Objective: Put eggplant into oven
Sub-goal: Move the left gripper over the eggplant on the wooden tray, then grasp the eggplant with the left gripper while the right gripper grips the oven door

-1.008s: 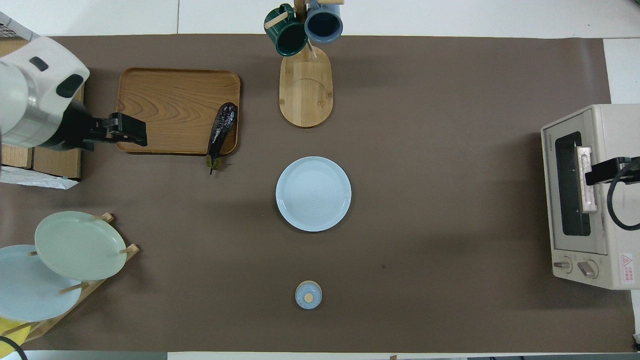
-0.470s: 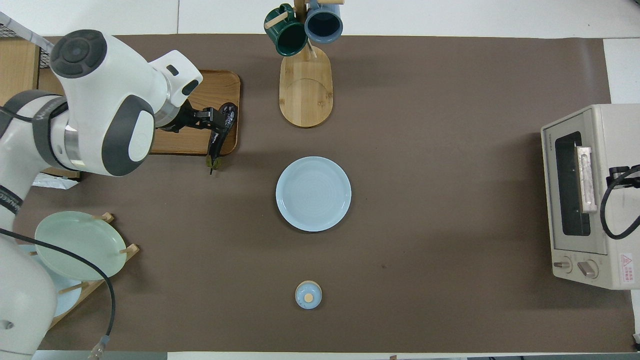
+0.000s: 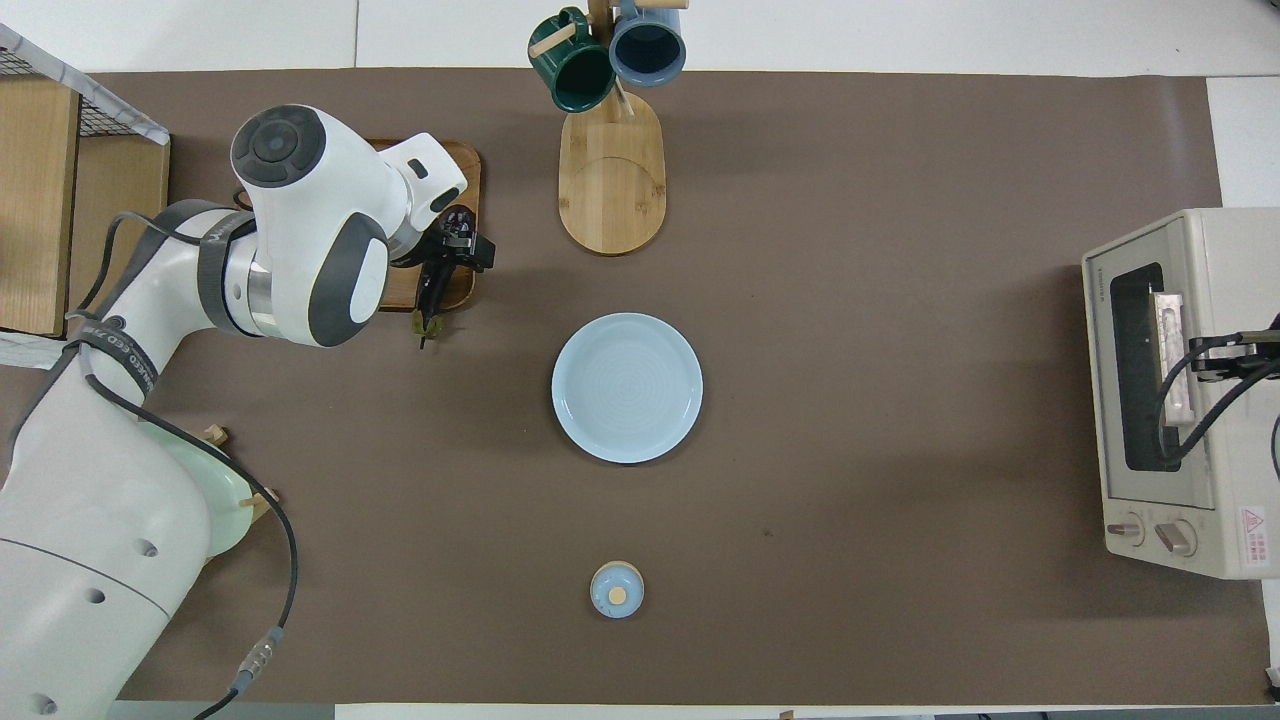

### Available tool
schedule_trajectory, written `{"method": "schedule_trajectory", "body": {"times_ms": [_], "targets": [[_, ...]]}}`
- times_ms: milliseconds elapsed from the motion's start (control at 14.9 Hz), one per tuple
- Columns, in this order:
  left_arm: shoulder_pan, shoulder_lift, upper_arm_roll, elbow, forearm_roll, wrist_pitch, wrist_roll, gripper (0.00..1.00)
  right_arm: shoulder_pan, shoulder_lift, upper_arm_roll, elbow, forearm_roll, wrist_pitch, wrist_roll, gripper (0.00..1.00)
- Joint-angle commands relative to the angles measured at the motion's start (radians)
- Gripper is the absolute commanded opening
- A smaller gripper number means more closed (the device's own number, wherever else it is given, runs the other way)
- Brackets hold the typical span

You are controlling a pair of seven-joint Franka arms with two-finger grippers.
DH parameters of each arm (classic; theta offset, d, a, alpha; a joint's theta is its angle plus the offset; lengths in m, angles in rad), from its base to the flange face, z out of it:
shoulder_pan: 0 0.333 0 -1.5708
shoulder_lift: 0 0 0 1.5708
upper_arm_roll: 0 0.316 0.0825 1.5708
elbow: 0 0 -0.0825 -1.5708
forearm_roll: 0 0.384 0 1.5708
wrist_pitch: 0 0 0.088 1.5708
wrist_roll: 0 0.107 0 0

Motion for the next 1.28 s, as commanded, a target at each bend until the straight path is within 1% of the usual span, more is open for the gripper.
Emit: {"method": "schedule_trajectory", "body": {"times_ms": [0,134,403,538,739,874,941,1075,1142,1209], "targets": [[-0.005,0.012,0.007,0.001,-0.016,0.027,0.036,1.00,-0.014,0.027,0.007,-0.011,0.000,0.067,0.026,0.00],[-0.005,0.010,0.007,-0.010,-0.016,0.041,0.038,1.00,-0.013,0.044,0.007,-0.005,-0.001,0.092,0.020,0.00],[-0.005,0.007,0.007,-0.028,-0.017,0.042,0.038,1.00,-0.042,0.058,0.007,-0.008,0.000,0.135,0.019,0.00],[-0.002,0.002,0.005,-0.042,-0.017,0.044,0.040,0.97,-0.057,0.064,0.007,-0.013,0.006,0.142,0.020,0.00],[-0.004,0.002,0.005,-0.044,-0.017,0.045,0.041,0.95,-0.054,0.066,0.007,-0.016,0.011,0.155,0.023,0.00],[-0.002,0.001,0.005,-0.048,-0.019,0.047,0.041,0.88,-0.036,0.080,0.010,-0.014,0.009,0.153,0.007,0.00],[-0.001,0.001,0.005,-0.048,-0.019,0.048,0.041,0.82,-0.016,0.083,0.010,-0.016,0.011,0.150,0.007,0.00],[-0.001,0.001,0.005,-0.047,-0.034,0.044,0.040,0.65,-0.017,0.104,0.010,-0.010,0.011,0.156,-0.027,0.00],[-0.002,0.001,0.005,-0.044,-0.037,0.044,0.040,0.61,-0.017,0.113,0.010,-0.010,0.011,0.167,-0.055,0.00],[-0.002,0.001,0.005,-0.042,-0.037,0.044,0.040,0.54,-0.020,0.116,0.010,-0.011,0.011,0.181,-0.062,0.00]]}}
